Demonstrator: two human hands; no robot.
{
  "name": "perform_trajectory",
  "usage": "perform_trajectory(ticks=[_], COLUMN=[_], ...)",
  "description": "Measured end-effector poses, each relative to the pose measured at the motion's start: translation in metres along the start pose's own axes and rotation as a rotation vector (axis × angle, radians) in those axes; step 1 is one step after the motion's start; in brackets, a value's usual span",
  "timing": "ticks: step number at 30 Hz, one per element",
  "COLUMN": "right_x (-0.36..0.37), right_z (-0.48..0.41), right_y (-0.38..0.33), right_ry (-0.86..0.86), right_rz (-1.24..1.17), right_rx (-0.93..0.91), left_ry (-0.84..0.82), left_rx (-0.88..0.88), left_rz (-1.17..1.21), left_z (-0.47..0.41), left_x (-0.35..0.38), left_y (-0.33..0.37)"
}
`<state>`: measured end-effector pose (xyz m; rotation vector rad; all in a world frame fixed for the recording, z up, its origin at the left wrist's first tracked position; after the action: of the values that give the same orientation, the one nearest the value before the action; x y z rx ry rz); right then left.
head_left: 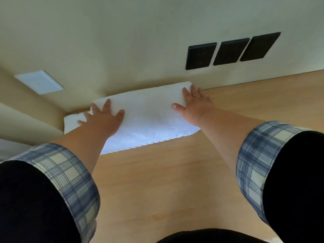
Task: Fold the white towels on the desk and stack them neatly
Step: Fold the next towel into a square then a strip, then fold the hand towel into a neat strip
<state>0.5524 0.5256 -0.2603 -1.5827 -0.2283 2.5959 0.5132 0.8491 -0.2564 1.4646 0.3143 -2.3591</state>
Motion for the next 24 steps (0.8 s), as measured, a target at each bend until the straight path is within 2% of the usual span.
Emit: perform_trajectory(ticks=[2,6,8,12,16,24], right_x=[-0.011,-0.048,-0.067,-0.095,-0.099,-0.07], right_z=[0.017,0.066,0.099,0.18,0.271,0.51], right_y=[0.009,0.038,0.068,0.16,0.269,0.465], right_ry=[0.029,0.118,0.14,0.191,0.189,0.271], right_rz=[-0.04,-0.1,-0.1,-0.076,-0.134,-0.105], right_rx=[0.004,0.021,0.058,0.186,0.33,0.581], left_ry=[0.087,0.185,0.183,0.134,0.165,0.179], left_rx=[0.053,0.498,0.617,0.763,0.881,1.132], left_rz=[-0.127,-0.146,-0.149,-0.228,-0.344,-0.262], left_z=[0.015,0.083,0.123,0.2,0.281,0.521], left_x=[-0.02,-0.051,-0.058,-0.055,-0.059,-0.01], left_y=[0.03,0.138,0.18,0.256,0.343,0.474])
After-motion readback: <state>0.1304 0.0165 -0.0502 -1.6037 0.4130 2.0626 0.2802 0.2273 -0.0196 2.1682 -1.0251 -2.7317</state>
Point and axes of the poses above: each hand's wrist, its own z-axis away from the middle knuckle, its own x-axis out of the palm, y = z × x, the point moved 6 cm from there along -z, towards the middle knuckle, and after that the axes turned 4 degrees about -y, right-handed, at the moved point
